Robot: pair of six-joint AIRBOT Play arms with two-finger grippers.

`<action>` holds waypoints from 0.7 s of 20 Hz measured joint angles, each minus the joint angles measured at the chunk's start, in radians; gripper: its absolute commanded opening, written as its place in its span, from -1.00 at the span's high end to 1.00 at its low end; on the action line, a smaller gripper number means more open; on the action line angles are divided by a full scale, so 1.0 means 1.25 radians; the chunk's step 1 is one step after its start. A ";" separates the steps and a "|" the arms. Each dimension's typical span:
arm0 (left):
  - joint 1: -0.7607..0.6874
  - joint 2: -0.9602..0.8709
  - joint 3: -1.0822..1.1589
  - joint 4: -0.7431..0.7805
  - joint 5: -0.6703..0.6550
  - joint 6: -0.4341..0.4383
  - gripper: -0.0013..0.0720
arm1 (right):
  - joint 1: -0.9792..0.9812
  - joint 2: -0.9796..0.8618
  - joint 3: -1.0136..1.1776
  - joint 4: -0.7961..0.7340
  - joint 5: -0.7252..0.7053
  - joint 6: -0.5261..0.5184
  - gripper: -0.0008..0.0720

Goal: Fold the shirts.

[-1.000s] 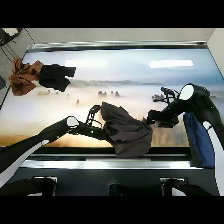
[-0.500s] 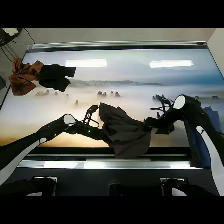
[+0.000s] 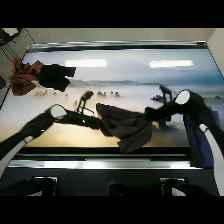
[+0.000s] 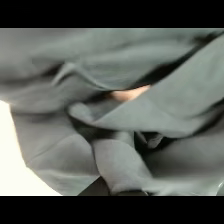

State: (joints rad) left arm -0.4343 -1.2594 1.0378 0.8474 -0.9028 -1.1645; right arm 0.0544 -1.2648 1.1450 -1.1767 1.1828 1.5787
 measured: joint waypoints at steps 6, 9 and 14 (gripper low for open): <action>0.132 0.223 0.361 0.087 0.005 -0.040 0.89 | 0.001 0.240 0.336 -0.077 -0.181 -0.017 0.84; 0.187 0.310 0.484 0.102 0.014 -0.074 0.89 | 0.000 0.348 0.412 -0.097 -0.228 -0.015 0.84; 0.215 0.380 0.542 0.132 -0.025 -0.110 0.89 | 0.001 0.422 0.447 -0.103 -0.120 0.006 0.84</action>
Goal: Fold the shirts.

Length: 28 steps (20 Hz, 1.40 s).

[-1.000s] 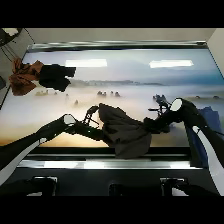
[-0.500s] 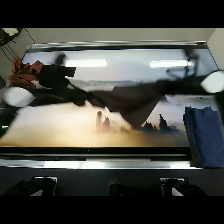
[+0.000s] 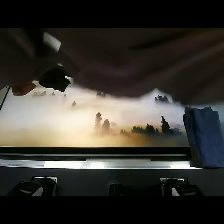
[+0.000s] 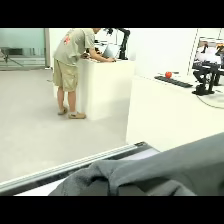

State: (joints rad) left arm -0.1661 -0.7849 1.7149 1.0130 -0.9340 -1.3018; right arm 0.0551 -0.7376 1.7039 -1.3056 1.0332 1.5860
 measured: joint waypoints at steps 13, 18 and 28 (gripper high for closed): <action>0.007 -0.127 -0.455 0.103 -0.049 -0.075 0.89 | -0.001 -0.311 -0.236 0.063 0.242 0.014 0.84; 0.008 -0.311 -0.496 0.044 0.052 -0.078 0.89 | -0.001 -0.529 -0.281 0.275 -0.096 0.009 0.84; 0.021 -0.539 -0.406 -0.032 0.152 -0.078 -0.43 | -0.017 -0.699 -0.291 0.535 -0.273 -0.027 -0.59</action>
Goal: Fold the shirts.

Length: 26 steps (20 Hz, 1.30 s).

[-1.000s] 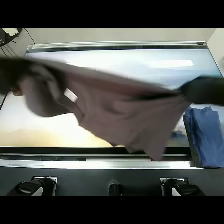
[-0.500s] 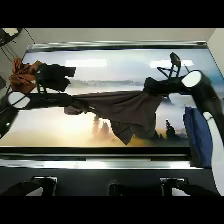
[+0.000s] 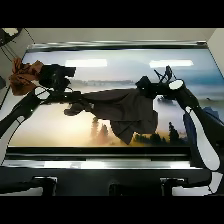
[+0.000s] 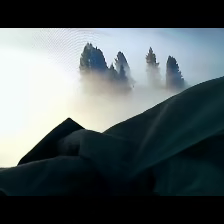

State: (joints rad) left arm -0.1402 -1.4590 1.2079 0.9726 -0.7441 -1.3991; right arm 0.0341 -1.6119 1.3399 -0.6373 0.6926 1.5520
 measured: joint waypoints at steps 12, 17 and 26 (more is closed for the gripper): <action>0.247 -0.089 0.154 0.069 -0.291 0.009 -0.90 | -0.221 0.143 -0.029 -0.206 0.584 -0.089 -0.60; 0.249 -0.182 0.158 0.080 -0.378 0.037 -0.94 | -0.164 0.148 -0.124 -0.246 0.637 -0.084 -0.87; 0.219 -0.247 0.160 0.079 -0.409 0.084 -0.66 | -0.032 0.149 -0.237 -0.259 0.584 -0.073 -0.91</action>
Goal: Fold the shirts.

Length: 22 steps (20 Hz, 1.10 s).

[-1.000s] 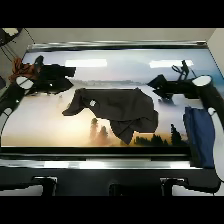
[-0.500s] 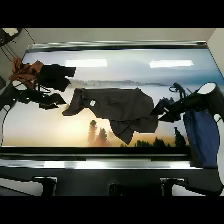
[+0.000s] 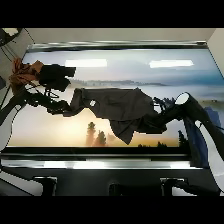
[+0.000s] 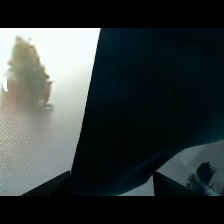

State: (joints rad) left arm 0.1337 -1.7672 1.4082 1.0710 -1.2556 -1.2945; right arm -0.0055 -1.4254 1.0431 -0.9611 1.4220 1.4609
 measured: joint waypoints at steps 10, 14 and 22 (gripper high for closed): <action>-0.027 0.014 -0.001 0.002 -0.011 0.009 0.89 | 0.186 -0.002 -0.112 0.023 -0.242 0.109 -0.85; -0.027 0.040 0.001 0.002 -0.029 0.009 0.89 | 0.265 -0.020 -0.118 0.044 -0.376 0.170 0.85; -0.024 0.283 0.095 0.002 0.036 0.028 0.89 | 0.205 0.147 0.103 -0.169 -0.425 0.139 0.85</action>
State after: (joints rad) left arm 0.1040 -1.4132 1.5269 1.0737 -1.2106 -1.2594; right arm 0.2508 -1.2411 1.1713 -1.1721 0.8909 1.6341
